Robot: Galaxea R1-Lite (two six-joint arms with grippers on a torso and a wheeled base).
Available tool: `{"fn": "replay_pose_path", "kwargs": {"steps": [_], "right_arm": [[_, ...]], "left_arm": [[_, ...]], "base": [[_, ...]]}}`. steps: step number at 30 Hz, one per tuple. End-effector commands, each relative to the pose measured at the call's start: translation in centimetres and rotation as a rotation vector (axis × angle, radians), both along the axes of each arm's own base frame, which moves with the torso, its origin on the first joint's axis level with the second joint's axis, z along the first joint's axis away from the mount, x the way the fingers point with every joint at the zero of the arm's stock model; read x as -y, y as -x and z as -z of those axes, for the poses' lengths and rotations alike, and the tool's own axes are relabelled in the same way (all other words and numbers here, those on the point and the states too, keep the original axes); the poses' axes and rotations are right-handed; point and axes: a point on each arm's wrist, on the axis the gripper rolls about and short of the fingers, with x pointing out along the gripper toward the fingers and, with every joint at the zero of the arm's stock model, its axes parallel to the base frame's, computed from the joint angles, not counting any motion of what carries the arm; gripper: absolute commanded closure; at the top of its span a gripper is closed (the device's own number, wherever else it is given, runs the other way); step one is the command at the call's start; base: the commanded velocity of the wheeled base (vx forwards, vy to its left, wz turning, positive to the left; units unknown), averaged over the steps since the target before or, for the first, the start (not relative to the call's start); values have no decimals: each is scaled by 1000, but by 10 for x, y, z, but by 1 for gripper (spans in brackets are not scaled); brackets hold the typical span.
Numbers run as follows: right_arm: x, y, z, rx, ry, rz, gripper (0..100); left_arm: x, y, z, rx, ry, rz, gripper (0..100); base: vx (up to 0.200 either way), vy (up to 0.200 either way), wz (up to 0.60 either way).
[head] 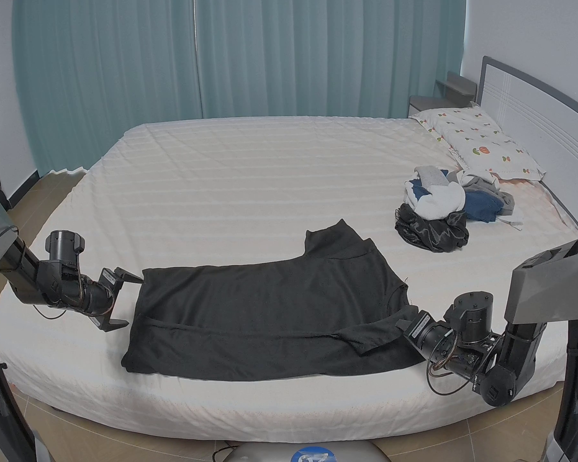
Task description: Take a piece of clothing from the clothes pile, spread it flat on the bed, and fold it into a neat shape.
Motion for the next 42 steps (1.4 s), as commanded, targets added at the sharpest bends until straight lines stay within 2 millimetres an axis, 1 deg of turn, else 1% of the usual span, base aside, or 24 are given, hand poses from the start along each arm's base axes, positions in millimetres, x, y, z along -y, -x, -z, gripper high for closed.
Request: {"fn": "replay_pose_path", "kwargs": {"steps": [1, 4, 9, 12, 16, 17, 18, 21, 25, 26, 31, 37, 42], "right_arm": [[-1, 3, -16, 38, -17, -8, 100], [-4, 7, -17, 8, -5, -21, 100], [1, 17, -14, -39, 21, -23, 100], [2, 19, -12, -49, 26, -20, 100], [3, 24, -6, -80, 43, -28, 100], [4, 26, -1, -104, 54, -35, 100], [5, 27, 3, -125, 64, -41, 0], [8, 25, 12, -158, 93, -45, 0], [10, 23, 11, -149, 90, -35, 0], [11, 23, 6, -132, 83, -31, 0], [12, 21, -2, -101, 76, -20, 0], [25, 16, -14, -53, 78, 20, 0], [27, 12, -12, -53, 88, 29, 0]], "left_arm": [[0, 0, 0, 0, -1, 1, 0], [0, 0, 0, 1, -2, 1, 0], [0, 0, 0, 0, -1, 1, 0], [0, 0, 0, 0, -2, 2, 0], [0, 0, 0, 2, -3, 2, 0], [0, 0, 0, 0, -2, 2, 0], [0, 0, 0, 0, -1, 1, 0], [0, 0, 0, 0, -2, 2, 0], [0, 2, 2, -6, -4, 5, 0], [1, 3, 2, -9, -3, 7, 0], [1, 3, 1, -8, 2, -2, 0], [1, 4, 1, -10, 3, -4, 0], [1, 4, 1, -9, 2, -2, 0]], "base": [[0, 0, 0], [0, 0, 0], [0, 0, 0], [0, 0, 0], [0, 0, 0], [0, 0, 0], [0, 0, 0], [0, 0, 0], [0, 0, 0], [0, 0, 0], [0, 0, 0], [0, 0, 0], [120, 0, 0]]}}
